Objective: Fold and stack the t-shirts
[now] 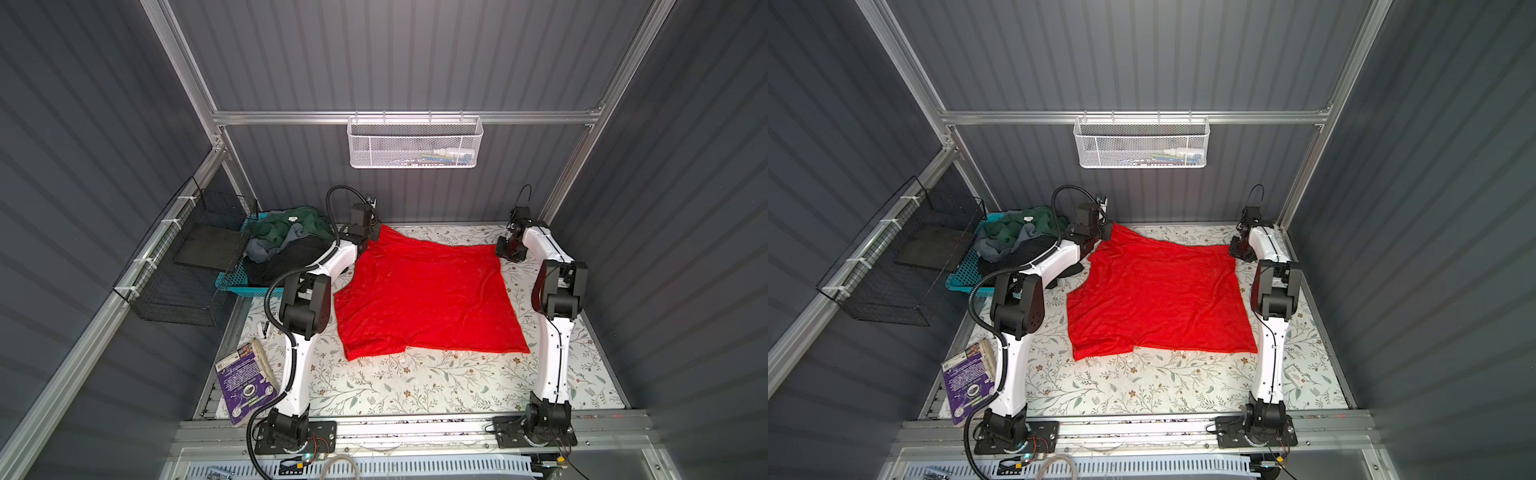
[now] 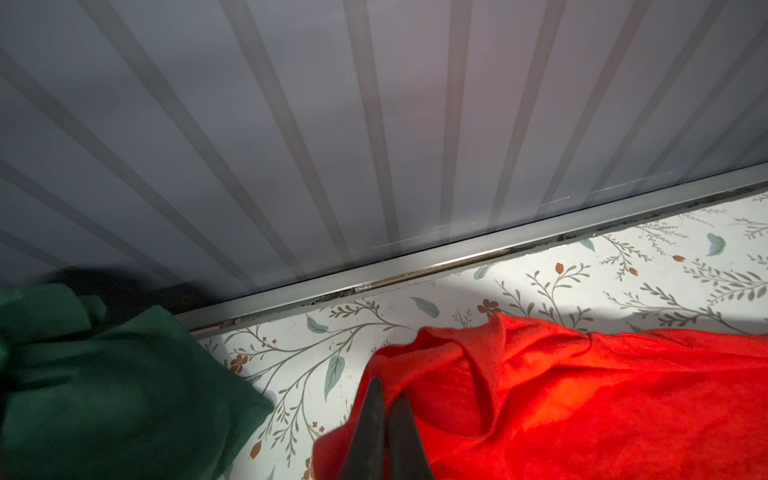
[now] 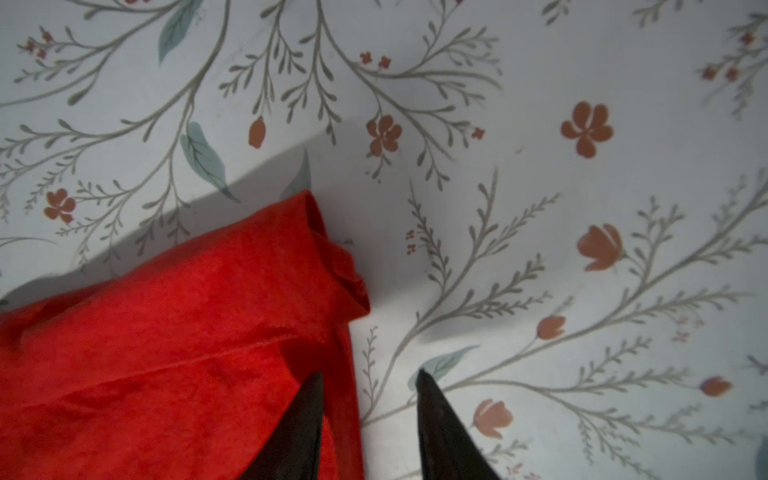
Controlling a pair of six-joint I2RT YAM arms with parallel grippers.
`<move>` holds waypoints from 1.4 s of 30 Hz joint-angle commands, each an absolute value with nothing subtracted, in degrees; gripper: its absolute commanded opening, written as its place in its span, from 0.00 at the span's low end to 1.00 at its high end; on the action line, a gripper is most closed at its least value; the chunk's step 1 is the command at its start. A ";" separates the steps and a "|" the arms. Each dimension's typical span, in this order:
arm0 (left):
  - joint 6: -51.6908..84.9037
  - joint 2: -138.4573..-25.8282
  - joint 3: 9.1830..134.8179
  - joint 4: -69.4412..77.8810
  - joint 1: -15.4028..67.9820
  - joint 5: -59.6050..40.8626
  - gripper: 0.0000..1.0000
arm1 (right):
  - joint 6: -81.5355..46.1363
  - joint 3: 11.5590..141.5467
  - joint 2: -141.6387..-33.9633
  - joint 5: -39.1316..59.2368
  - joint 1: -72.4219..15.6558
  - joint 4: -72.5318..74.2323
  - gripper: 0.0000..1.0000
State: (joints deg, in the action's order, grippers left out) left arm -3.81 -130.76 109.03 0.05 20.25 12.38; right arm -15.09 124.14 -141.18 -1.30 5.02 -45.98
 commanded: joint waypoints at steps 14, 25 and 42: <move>-4.36 -129.59 107.70 -0.70 20.21 11.58 0.00 | -21.09 99.89 -122.76 6.19 6.02 -35.70 0.42; -3.72 -129.06 106.27 -0.15 20.21 11.16 0.00 | -20.91 104.23 -128.76 6.64 4.22 -40.58 0.42; -3.87 -129.29 105.82 -0.79 20.21 12.00 0.00 | -24.15 109.70 -132.48 -0.45 5.31 -45.28 0.00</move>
State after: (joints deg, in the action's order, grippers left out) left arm -3.88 -130.74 106.19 -0.38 20.25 11.94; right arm -23.55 108.60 -130.72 0.95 4.99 -42.17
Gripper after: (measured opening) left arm 0.052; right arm 0.052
